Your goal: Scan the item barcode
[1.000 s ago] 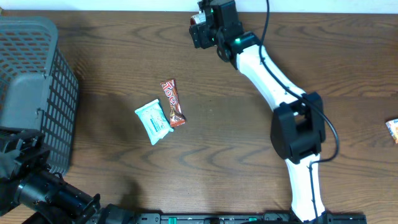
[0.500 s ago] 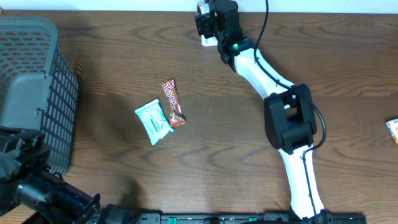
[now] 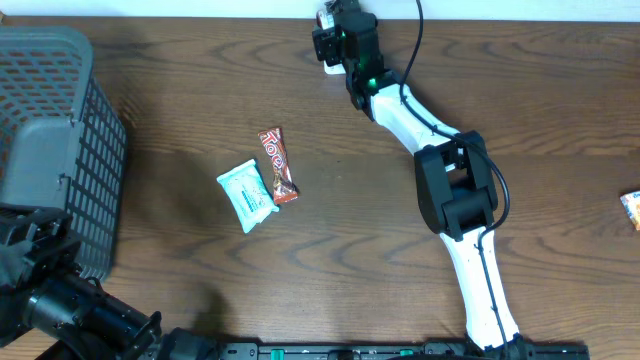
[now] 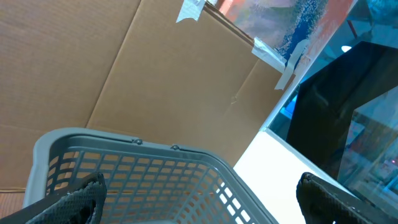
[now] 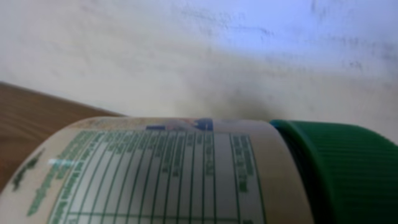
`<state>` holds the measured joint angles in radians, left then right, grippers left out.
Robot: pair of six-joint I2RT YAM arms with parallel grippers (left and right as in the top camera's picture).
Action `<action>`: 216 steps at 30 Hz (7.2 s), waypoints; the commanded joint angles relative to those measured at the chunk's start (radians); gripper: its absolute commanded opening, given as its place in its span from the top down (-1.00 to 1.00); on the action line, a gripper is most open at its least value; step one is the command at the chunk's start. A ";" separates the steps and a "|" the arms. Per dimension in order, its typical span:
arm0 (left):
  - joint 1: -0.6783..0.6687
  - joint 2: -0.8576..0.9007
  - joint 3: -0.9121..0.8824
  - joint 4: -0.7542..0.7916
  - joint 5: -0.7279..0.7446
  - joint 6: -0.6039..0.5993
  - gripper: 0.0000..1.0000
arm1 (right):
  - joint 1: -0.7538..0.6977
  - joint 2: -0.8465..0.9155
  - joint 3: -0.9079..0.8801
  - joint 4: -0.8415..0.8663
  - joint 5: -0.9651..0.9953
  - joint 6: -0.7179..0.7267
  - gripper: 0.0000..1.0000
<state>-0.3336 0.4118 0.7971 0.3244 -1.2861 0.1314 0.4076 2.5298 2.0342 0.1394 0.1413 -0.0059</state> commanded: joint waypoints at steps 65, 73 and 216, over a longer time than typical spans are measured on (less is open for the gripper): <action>0.005 -0.007 0.007 0.005 -0.010 0.006 -0.96 | -1.169 -0.302 -0.353 -0.770 0.145 0.274 -0.22; 0.005 -0.007 0.007 0.005 -0.010 0.006 -0.96 | -1.181 -0.318 -0.290 -0.819 0.145 0.262 -0.85; 0.005 -0.007 0.007 0.005 -0.010 0.006 -0.96 | 0.246 -0.624 -0.404 -1.207 -0.558 -0.138 -0.72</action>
<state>-0.3336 0.4122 0.7971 0.3248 -1.2858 0.1310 0.6540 1.8854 1.6360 -1.0660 -0.3370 -0.2077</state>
